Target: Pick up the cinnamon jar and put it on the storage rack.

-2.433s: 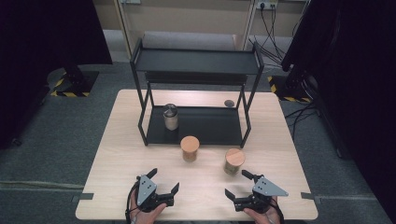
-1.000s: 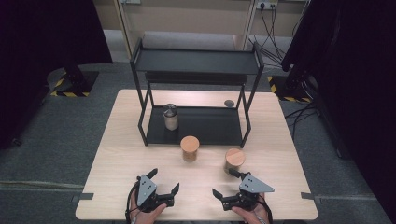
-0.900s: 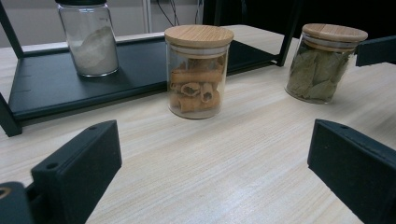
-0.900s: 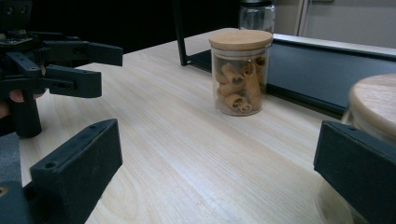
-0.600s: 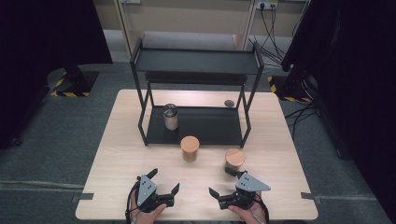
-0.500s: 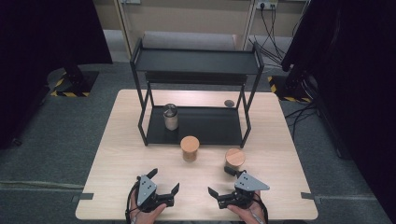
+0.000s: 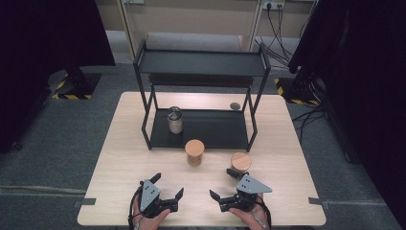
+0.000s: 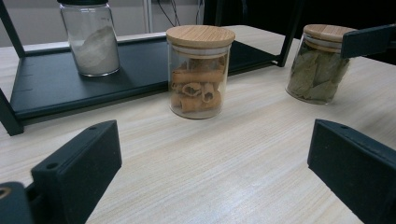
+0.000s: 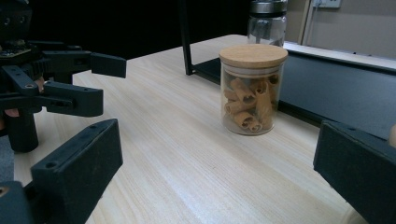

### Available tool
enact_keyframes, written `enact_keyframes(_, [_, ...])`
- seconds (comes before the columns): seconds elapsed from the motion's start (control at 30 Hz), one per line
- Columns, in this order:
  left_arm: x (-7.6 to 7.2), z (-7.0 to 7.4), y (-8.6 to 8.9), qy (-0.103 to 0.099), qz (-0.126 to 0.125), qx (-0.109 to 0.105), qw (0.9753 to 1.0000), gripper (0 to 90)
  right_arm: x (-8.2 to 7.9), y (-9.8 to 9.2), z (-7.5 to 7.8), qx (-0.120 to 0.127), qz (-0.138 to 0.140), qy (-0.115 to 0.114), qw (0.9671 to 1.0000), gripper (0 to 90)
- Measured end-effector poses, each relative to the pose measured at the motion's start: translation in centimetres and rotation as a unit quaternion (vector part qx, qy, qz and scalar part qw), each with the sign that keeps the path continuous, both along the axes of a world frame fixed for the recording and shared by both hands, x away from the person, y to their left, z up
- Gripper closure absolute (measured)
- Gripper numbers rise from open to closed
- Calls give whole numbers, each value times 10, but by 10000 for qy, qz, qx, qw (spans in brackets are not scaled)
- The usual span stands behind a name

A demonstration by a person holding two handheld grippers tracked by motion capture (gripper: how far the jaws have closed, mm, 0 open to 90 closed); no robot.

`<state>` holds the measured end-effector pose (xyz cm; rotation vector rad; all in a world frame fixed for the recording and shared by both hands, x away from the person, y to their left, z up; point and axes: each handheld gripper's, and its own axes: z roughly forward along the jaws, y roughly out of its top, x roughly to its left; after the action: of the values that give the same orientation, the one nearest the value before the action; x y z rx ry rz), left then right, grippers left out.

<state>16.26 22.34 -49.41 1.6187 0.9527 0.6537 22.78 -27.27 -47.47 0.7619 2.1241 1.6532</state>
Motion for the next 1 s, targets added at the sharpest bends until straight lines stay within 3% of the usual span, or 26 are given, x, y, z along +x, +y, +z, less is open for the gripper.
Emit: enact_keyframes(1.0, [0, 0, 1, -4, -15, 3, 10000, 24, 15, 21, 5, 84, -5, 9, 10000, 23])
